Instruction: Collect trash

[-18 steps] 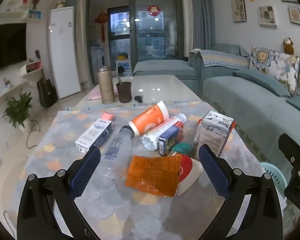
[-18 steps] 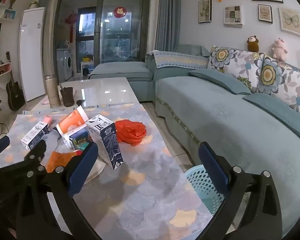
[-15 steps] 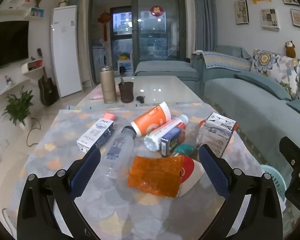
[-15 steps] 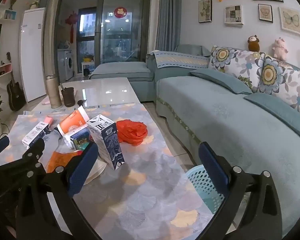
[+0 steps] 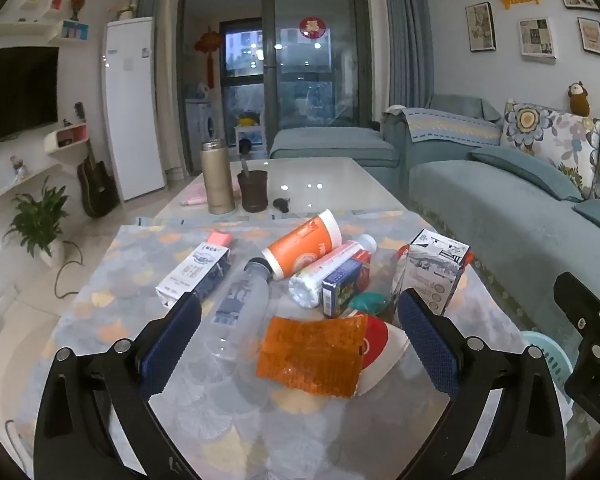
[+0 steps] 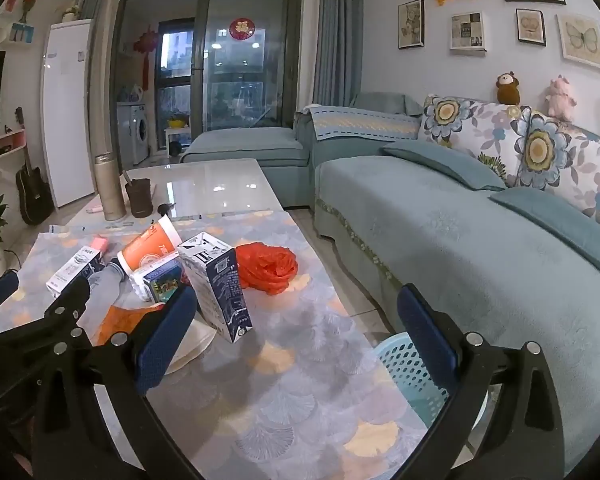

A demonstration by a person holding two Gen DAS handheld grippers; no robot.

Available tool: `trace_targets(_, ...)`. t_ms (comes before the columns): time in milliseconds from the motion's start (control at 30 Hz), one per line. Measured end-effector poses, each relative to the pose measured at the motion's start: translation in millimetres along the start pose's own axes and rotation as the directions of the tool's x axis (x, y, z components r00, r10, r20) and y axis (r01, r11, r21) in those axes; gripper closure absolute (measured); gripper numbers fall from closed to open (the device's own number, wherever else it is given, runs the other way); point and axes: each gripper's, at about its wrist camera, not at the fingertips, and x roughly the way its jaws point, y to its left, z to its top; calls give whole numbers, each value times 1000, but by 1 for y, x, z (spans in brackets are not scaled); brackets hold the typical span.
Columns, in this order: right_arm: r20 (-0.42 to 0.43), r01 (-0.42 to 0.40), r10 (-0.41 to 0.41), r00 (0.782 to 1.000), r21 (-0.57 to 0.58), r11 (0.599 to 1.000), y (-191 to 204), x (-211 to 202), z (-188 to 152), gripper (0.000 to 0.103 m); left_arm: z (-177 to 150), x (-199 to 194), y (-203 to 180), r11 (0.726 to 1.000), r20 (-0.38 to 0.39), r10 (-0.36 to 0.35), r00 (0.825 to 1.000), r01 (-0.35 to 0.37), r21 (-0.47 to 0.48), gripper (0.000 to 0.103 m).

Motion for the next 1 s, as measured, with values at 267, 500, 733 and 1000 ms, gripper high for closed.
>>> trace_targets(267, 5, -3, 3, 1000, -11, 1000, 3, -1, -1, 8, 3, -2, -3, 1000, 9, 4, 1000, -4, 7, 8)
trace_targets(500, -6, -12, 12, 1000, 2, 1000, 3, 2, -1, 8, 5, -4, -9, 1000, 14, 2, 1000, -2, 12, 8)
trace_targets(733, -7, -15, 15, 1000, 2, 1000, 3, 2, -1, 8, 1, 0, -4, 1000, 14, -3, 1000, 3, 6, 8)
trace_targets(1000, -10, -18, 18, 1000, 14, 1000, 2, 3, -2, 8, 2, -1, -16, 1000, 18, -3, 1000, 3, 7, 8)
